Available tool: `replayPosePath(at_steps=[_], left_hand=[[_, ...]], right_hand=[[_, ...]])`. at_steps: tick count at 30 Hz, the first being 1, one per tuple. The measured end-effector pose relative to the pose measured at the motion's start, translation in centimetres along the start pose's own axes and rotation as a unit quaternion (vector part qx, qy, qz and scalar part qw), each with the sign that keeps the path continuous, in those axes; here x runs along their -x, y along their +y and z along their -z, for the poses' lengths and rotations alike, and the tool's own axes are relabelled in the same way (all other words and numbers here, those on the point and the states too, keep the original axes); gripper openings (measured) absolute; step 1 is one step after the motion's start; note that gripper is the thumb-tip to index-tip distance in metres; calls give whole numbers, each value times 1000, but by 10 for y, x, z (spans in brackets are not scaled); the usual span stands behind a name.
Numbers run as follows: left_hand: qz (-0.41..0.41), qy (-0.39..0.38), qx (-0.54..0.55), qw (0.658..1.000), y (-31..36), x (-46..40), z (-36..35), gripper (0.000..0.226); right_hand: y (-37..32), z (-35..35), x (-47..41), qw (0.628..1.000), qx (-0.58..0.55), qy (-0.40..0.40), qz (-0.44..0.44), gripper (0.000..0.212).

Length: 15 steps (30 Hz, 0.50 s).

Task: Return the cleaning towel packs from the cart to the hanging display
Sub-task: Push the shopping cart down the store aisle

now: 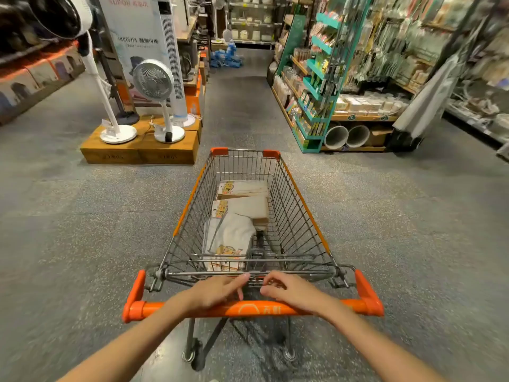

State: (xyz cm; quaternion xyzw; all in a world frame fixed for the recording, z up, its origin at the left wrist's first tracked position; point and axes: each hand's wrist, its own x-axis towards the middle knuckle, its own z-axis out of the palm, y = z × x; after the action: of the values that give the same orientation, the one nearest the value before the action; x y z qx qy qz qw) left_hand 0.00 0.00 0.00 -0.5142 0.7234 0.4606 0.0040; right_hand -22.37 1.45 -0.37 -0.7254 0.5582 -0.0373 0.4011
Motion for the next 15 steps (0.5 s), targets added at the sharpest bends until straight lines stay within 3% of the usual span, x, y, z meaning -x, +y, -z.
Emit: replayPosePath(at_steps=[2, 7, 10, 12, 15], left_hand=[[-7, -7, -98, 995, 9, 3, 0, 69], [-36, -6, -168, 985, 7, 14, -11, 74], [-74, 20, -299, 951, 1, 18, -18, 82], [-116, 44, -376, 918, -3, 16, -25, 72], [-126, 65, -386, 912, -4, 19, -27, 43]], right_hand=[[-1, -1, -2, 1000, 19, 0, -3, 54], [-1, -7, 6, 992, 120, 8, 24, 52], [0, -11, 11, 985, 165, 35, 33, 55], [4, -14, 16, 978, 196, 67, 37, 62], [14, -20, 28, 964, 245, 81, 73, 73]])
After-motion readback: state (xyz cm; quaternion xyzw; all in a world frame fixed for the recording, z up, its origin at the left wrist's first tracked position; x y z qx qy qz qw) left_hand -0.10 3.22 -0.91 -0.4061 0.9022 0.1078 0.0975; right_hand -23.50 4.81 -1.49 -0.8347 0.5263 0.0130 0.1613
